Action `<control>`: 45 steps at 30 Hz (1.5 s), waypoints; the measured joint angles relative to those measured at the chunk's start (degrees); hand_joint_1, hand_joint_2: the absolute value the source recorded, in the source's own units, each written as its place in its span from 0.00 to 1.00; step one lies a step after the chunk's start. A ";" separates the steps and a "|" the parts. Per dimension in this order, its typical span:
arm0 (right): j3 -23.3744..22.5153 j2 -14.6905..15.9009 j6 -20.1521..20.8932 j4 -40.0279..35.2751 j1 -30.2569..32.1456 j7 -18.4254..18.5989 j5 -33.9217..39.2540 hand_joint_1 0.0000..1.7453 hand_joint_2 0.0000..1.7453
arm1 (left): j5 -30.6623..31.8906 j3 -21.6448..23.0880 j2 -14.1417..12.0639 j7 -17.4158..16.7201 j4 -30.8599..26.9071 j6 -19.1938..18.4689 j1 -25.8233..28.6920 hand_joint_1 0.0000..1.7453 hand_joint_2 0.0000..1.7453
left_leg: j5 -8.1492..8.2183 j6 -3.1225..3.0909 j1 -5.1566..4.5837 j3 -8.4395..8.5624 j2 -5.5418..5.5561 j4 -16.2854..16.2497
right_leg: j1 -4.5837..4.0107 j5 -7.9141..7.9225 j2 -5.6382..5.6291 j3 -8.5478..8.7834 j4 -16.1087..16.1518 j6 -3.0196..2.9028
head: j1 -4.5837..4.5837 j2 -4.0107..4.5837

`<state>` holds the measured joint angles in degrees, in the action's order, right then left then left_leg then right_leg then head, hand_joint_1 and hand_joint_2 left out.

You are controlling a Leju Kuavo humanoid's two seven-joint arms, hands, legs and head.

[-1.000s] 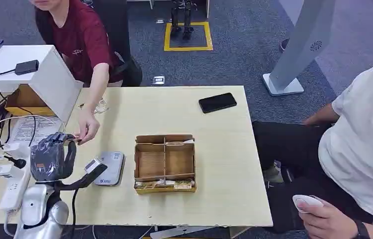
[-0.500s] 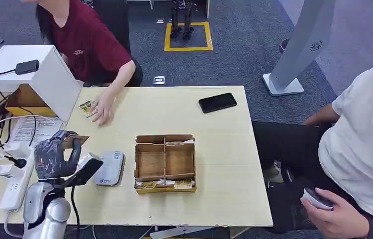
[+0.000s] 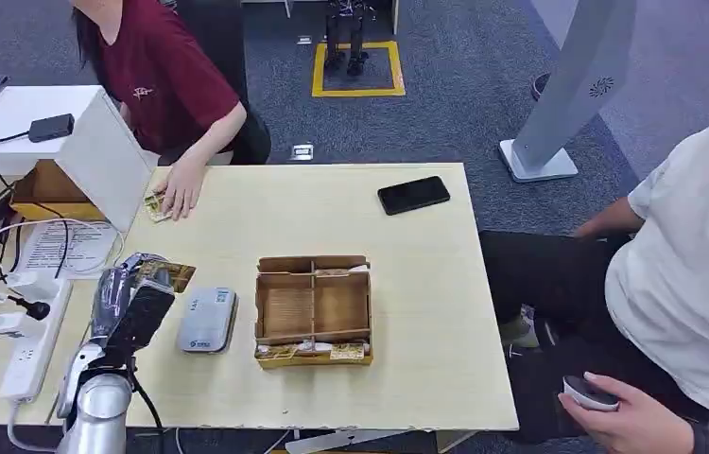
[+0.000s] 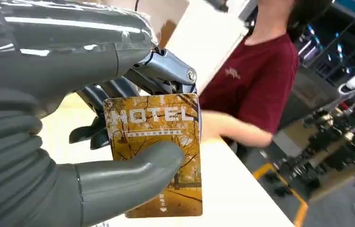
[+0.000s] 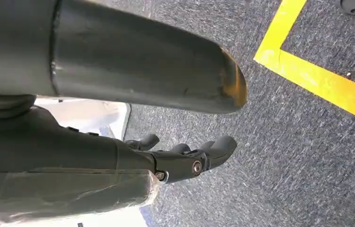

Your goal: Pass the card to the sensor for recognition and then transmit it.

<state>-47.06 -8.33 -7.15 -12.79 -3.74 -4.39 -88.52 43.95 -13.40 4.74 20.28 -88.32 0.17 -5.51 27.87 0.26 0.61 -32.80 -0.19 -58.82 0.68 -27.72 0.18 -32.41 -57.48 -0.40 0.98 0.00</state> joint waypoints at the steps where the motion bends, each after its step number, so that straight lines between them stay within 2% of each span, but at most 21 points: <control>1: -0.04 0.00 0.00 0.00 -0.01 0.00 -0.15 0.00 0.00 | -1.34 0.00 -0.02 -0.31 0.00 -1.36 0.08 1.00 1.00 | 0.00 0.00 0.00 -0.01 0.00 0.00 | 0.00 0.00 0.00 0.00 0.00 0.00 | 0.00 0.00; 2: -0.13 0.00 0.00 0.00 -0.04 -0.11 -0.22 0.00 0.00 | -3.70 0.00 -0.09 -0.70 0.00 -3.47 0.48 1.00 1.00 | 0.00 0.00 0.00 0.00 -0.02 0.00 | 0.00 0.00 -0.01 0.00 0.00 0.00 | 0.00 0.00; 6: -0.35 0.00 -0.04 0.00 -0.03 -0.31 -0.42 0.00 0.00 | -3.91 0.09 -0.61 -2.03 0.02 -3.47 1.97 1.00 1.00 | 0.00 0.00 0.00 0.00 -0.02 0.00 | 0.00 0.00 -0.02 -0.01 0.00 0.00 | 0.00 0.00; 12: -0.46 0.00 -0.50 -0.02 -0.18 -1.01 -0.85 0.00 0.00 | 2.36 0.07 -1.03 -5.40 1.03 -0.08 3.01 1.00 1.00 | 0.00 0.00 0.00 -0.01 0.00 0.00 | 0.00 0.00 0.00 -0.01 0.00 0.00 | 0.00 0.00; 21: -1.29 0.00 -0.59 -0.04 -0.22 -1.31 -1.03 0.00 0.00 | 3.02 0.00 -1.05 -5.55 3.56 0.26 3.74 1.00 1.00 | 0.00 0.00 0.00 -0.02 0.00 0.00 | 0.00 0.00 0.00 -0.01 0.00 0.00 | 0.00 0.00; 45: -1.33 0.00 -0.57 -0.07 -0.26 -1.01 -1.20 0.00 0.00 | 4.09 -0.07 -0.90 -5.88 5.20 0.92 4.41 1.00 1.00 | 0.00 0.00 0.00 -0.02 0.00 0.00 | 0.00 0.00 0.00 -0.01 0.00 0.00 | 0.00 0.00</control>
<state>-48.39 -8.33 -7.72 -12.85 -4.00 -5.40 -89.72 48.04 -13.46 3.85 14.40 -83.12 1.09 -1.10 27.87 0.26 0.60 -32.82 -0.18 -58.82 0.69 -27.72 0.19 -32.43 -57.48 -0.40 0.98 0.00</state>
